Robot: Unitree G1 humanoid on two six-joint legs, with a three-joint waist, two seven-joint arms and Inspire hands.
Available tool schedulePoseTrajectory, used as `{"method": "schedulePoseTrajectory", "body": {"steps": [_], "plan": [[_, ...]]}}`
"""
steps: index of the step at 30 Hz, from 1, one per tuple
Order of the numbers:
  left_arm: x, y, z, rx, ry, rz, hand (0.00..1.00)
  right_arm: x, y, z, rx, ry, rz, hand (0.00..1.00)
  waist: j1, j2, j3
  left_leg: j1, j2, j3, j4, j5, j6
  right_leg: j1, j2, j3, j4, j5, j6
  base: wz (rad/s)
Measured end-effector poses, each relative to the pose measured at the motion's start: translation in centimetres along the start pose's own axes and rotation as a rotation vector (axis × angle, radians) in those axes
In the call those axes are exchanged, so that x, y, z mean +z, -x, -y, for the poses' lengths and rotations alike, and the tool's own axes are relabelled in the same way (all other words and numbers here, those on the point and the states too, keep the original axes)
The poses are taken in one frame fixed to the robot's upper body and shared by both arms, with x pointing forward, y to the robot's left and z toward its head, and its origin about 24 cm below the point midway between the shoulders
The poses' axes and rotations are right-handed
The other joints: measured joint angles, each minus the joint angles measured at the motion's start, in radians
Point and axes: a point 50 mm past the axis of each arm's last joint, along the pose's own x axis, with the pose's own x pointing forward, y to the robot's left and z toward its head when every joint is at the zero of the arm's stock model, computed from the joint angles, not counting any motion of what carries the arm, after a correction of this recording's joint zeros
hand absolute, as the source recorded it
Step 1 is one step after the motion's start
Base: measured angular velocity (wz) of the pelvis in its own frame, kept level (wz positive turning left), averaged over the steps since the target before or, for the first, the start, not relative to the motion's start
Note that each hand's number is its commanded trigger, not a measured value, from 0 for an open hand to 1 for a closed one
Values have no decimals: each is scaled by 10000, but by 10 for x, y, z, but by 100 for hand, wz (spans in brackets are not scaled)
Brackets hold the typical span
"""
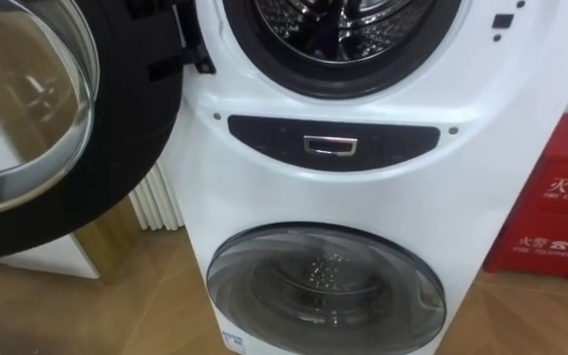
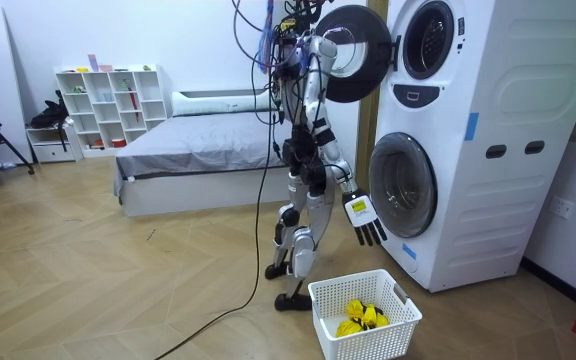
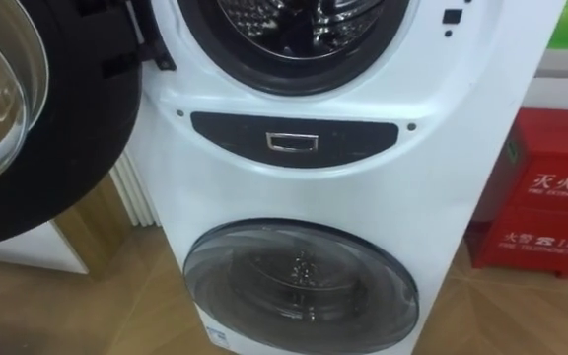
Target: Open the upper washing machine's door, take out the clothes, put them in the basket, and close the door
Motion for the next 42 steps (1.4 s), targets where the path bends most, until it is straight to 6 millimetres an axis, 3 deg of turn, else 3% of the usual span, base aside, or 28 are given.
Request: {"method": "schedulePoseTrajectory", "body": {"steps": [4,11,20,25,28,31,34,36,38,41,42], "plan": [[3,0,1,-18,-61,117,0,-9,3,6,-125,584,-267,0,-154,22,10,44,3,79,12,0,0,-5,16,249,2,0,0,-6],[11,2,21,-384,-74,294,0,-13,5,8,-13,747,-392,0,-440,7,58,145,9,152,51,-1,2,56,19,385,23,0,0,-5],[20,13,55,-1120,-1087,829,0,-11,4,1,401,1355,-328,0,-514,-143,110,-274,-18,23,265,37,73,-147,-14,475,59,6,-9,9],[17,25,76,-1805,-1467,1013,0,-6,0,-9,860,1488,-317,0,-833,-178,133,-466,-169,-305,430,102,185,-53,-161,479,52,14,3,35],[10,40,92,-2137,-985,1018,0,-2,-3,-19,1230,1671,-385,0,-980,-197,157,-545,-252,-388,387,224,342,-86,-310,652,121,44,55,39],[9,57,106,-2626,-616,1257,0,6,-6,-30,1615,2091,-183,0,-1004,-210,166,-723,-410,-594,387,332,524,-178,-466,405,197,198,246,28],[11,90,117,-3263,-432,1863,0,12,-7,-38,2055,2626,-68,0,-1038,-211,167,-985,-545,-673,392,474,759,-328,-600,483,225,501,270,42],[13,122,118,-3906,-84,2339,0,11,-7,-45,2347,2842,-261,0,-1138,-224,171,-1169,-524,-65,356,583,949,-485,-711,533,246,772,242,54],[13,139,116,-4483,117,2601,0,14,-7,-54,2657,3106,-257,0,-1205,-279,200,-1172,-571,652,201,651,1102,-818,-836,576,226,889,295,39],[10,155,118,-5564,-100,2785,0,14,-7,-66,2982,3195,-379,0,-1277,-273,206,-1024,-657,1219,-113,615,1245,-1401,-787,534,352,1277,349,23],[10,161,117,-6006,-87,2794,0,13,-6,-69,3066,3083,-419,0,-1277,-258,210,-943,-623,1636,-204,582,1289,-1544,-758,469,599,1307,328,9]]}}
